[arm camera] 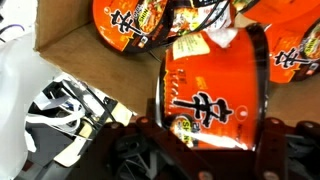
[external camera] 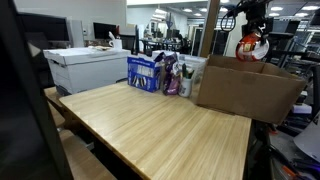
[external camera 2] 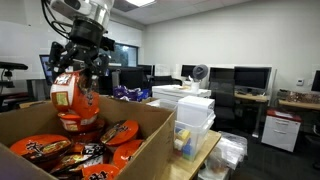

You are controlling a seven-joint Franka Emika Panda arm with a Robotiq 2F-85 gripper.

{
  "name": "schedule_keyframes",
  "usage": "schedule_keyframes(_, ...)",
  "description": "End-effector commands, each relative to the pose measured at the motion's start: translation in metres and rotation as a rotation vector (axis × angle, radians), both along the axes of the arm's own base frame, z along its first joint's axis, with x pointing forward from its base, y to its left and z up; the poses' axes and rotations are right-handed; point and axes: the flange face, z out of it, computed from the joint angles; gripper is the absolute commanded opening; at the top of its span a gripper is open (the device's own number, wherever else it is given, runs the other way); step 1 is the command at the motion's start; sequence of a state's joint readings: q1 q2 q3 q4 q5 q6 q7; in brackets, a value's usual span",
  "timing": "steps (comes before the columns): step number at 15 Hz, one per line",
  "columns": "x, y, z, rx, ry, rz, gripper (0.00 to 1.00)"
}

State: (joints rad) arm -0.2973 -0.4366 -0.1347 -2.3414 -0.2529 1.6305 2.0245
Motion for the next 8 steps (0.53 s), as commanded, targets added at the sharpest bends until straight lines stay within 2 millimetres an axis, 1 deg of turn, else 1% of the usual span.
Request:
schedule_keyframes(1,0.018,0.033,0.03,-0.066,-0.037,0.166,0.43)
schedule_keyframes(4,0.035,0.064,0.044,-0.11,-0.068,0.273,0.43)
schedule_keyframes(8,0.055,0.103,0.058,-0.156,-0.119,0.417,0.43)
